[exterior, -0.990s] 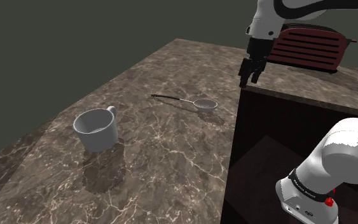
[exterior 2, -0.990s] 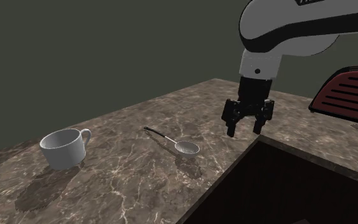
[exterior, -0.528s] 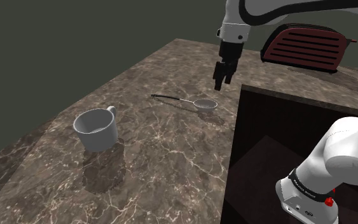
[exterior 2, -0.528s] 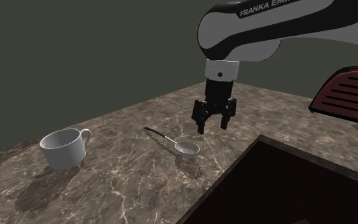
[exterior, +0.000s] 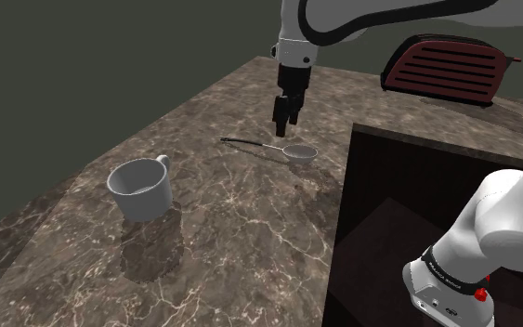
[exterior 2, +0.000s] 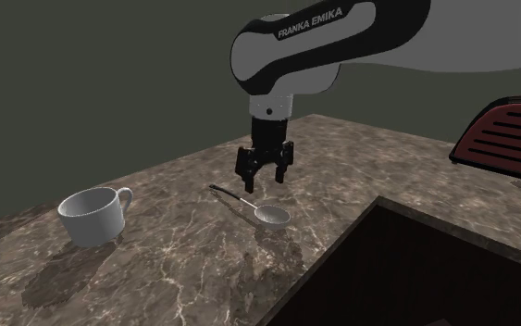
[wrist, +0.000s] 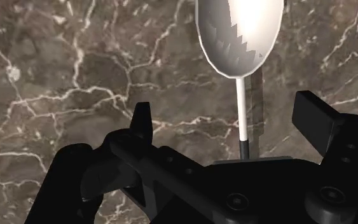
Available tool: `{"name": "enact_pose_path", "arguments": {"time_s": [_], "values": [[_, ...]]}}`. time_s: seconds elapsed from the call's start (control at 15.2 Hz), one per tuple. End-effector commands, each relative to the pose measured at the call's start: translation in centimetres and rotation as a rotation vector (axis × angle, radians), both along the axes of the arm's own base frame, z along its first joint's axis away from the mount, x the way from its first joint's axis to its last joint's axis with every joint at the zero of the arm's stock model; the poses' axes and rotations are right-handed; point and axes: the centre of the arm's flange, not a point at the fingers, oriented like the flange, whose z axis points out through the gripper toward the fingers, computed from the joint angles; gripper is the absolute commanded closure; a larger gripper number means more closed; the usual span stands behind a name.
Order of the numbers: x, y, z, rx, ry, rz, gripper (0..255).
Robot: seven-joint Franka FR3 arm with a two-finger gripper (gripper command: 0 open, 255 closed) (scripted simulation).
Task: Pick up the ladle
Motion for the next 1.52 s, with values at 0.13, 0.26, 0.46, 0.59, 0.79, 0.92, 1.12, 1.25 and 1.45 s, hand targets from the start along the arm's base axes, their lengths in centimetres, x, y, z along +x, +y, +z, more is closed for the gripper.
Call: {"name": "enact_pose_path", "arguments": {"time_s": [0.13,0.26,0.46,0.59,0.79,0.92,1.12,1.25,1.45], "values": [[2.1,4.7,-1.0,0.003,-0.016,0.098,0],[2.1,4.7,-2.1,0.003,-0.016,0.098,0],[2.1,4.7,-3.7,0.003,-0.016,0.098,0],[2.1,4.7,-4.7,0.003,-0.016,0.098,0],[2.1,4.7,-5.0,0.003,-0.016,0.098,0],[2.2,4.7,-5.0,0.003,-0.016,0.098,255],[2.2,4.7,-5.0,0.003,-0.016,0.098,255],[2.2,4.7,-5.0,0.003,-0.016,0.098,255],[2.1,4.7,-5.0,0.003,-0.016,0.098,255]]}}
